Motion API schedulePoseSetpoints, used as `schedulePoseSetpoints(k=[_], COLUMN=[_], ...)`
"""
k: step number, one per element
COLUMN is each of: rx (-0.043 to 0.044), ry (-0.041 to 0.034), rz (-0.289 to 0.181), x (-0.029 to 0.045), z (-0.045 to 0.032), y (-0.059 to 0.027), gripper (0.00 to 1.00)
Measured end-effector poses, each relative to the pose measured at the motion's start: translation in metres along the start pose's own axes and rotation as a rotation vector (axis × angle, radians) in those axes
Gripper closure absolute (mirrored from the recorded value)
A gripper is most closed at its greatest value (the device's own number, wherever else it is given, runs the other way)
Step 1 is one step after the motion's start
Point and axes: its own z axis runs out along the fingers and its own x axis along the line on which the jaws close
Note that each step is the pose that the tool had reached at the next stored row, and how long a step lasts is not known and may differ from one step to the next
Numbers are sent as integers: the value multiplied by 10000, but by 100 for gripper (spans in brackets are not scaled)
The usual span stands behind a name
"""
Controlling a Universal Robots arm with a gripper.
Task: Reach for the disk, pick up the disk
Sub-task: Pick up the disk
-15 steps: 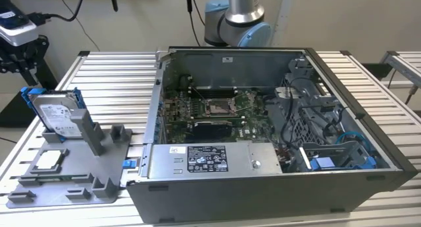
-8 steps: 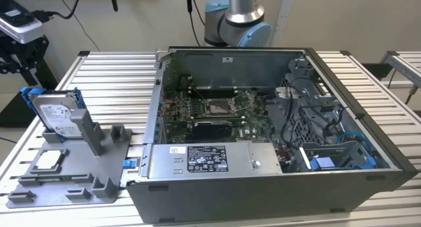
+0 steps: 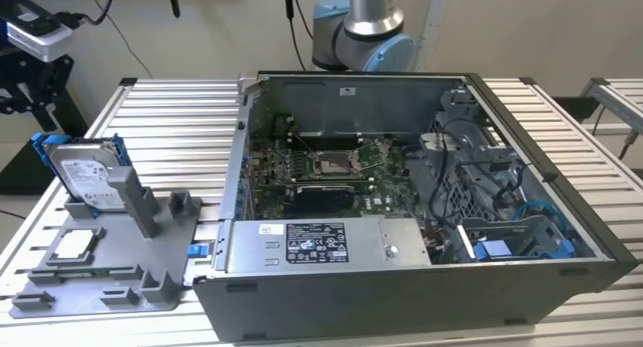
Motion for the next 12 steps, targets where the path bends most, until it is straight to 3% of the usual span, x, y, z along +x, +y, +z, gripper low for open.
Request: schedulePoseSetpoints(k=[12], rx=[2], ry=[82], rz=[-2189], x=[0], z=[0], y=[0], gripper=[100])
